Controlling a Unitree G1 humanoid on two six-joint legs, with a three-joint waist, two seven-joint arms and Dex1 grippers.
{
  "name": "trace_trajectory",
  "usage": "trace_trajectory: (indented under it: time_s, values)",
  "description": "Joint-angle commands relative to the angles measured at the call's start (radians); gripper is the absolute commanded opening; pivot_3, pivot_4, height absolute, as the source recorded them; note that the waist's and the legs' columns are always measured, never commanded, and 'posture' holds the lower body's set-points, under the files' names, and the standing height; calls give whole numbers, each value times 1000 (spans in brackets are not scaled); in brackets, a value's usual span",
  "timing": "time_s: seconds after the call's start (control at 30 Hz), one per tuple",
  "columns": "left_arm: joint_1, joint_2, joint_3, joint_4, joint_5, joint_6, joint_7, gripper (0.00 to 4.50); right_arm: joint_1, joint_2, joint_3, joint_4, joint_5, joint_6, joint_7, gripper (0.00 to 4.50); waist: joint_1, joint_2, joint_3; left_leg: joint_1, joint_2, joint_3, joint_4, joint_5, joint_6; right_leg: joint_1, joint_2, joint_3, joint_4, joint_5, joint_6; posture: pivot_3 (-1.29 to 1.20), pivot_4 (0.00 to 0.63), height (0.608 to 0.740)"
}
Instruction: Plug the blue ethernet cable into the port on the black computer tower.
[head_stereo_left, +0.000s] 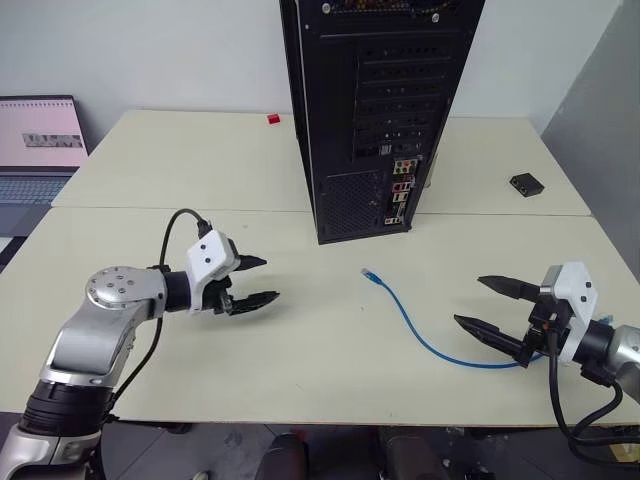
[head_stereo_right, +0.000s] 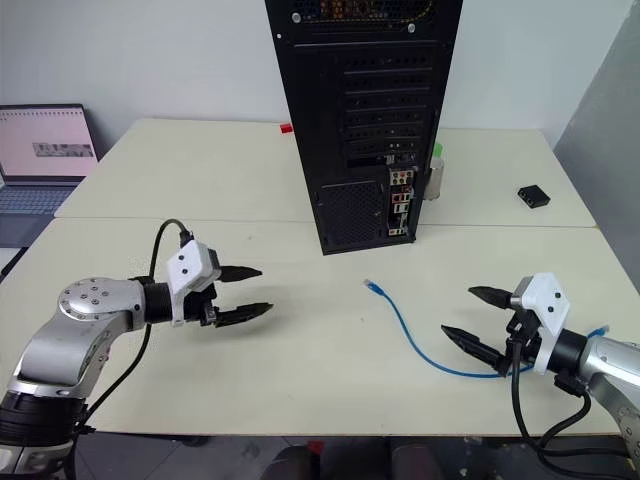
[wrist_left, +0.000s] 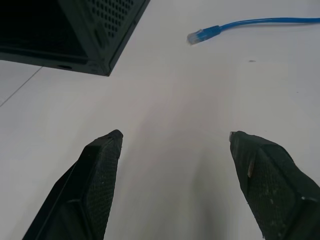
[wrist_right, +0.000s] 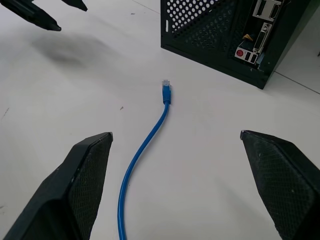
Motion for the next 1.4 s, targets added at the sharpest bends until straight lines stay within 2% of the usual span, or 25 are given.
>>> trace_trajectory:
  time_s: [0.03, 0.53, 0.67, 0.77, 1.0, 1.17, 1.37, 1.4]
  values:
    - [-14, 2, -4, -44, -25, -1, -18, 3624, 0, -17, -42, -32, 11, 5, 4, 4328, 0, 0, 0, 0, 0, 0, 0, 0, 0, 0, 0, 0, 0, 0, 0, 0, 150, 740]
    - [12, -12, -40, -94, -18, 3, -20, 3624, -28, -14, -18, -67, 25, 54, -23, 4328, 0, 0, 0, 0, 0, 0, 0, 0, 0, 0, 0, 0, 0, 0, 0, 0, 150, 740]
    - [13, -17, -101, -75, 50, -78, -25, 3624, -109, 21, 96, -69, -1, 100, -88, 4328, 0, 0, 0, 0, 0, 0, 0, 0, 0, 0, 0, 0, 0, 0, 0, 0, 150, 740]
    - [-3, -36, -124, -78, 17, -63, -48, 3624, -195, 57, 216, -46, -60, 118, -140, 4328, -2, 0, 0, 0, 0, 0, 0, 0, 0, 0, 0, 0, 1, 0, 0, 0, 150, 740]
    - [-48, -62, -168, -70, 11, -73, -92, 3624, -378, 175, 470, 160, -241, 51, -161, 4328, -1, 0, 0, -1, 0, 0, 1, 0, 0, 0, 0, 0, 0, 0, 0, 0, 150, 740]
    - [-63, -71, -177, -56, 18, -82, -95, 3624, -481, 277, 556, 372, -347, -33, -166, 4328, -2, 0, 0, -1, 0, 0, 1, 0, 0, -1, 0, 0, 1, 0, 0, 0, 150, 740]
    - [-61, -76, -183, -50, 26, -96, -91, 3624, -542, 363, 587, 523, -414, -78, -168, 4328, -1, 0, 0, -2, 0, 0, 1, 0, 0, -2, 0, 0, 1, 0, 0, 0, 150, 740]
    - [-61, -78, -186, -47, 30, -102, -89, 3624, -552, 374, 596, 553, -436, -89, -174, 4164, -1, 0, 0, -1, 0, 0, 1, 0, 0, -2, 0, 0, 1, 0, 0, 0, 150, 740]
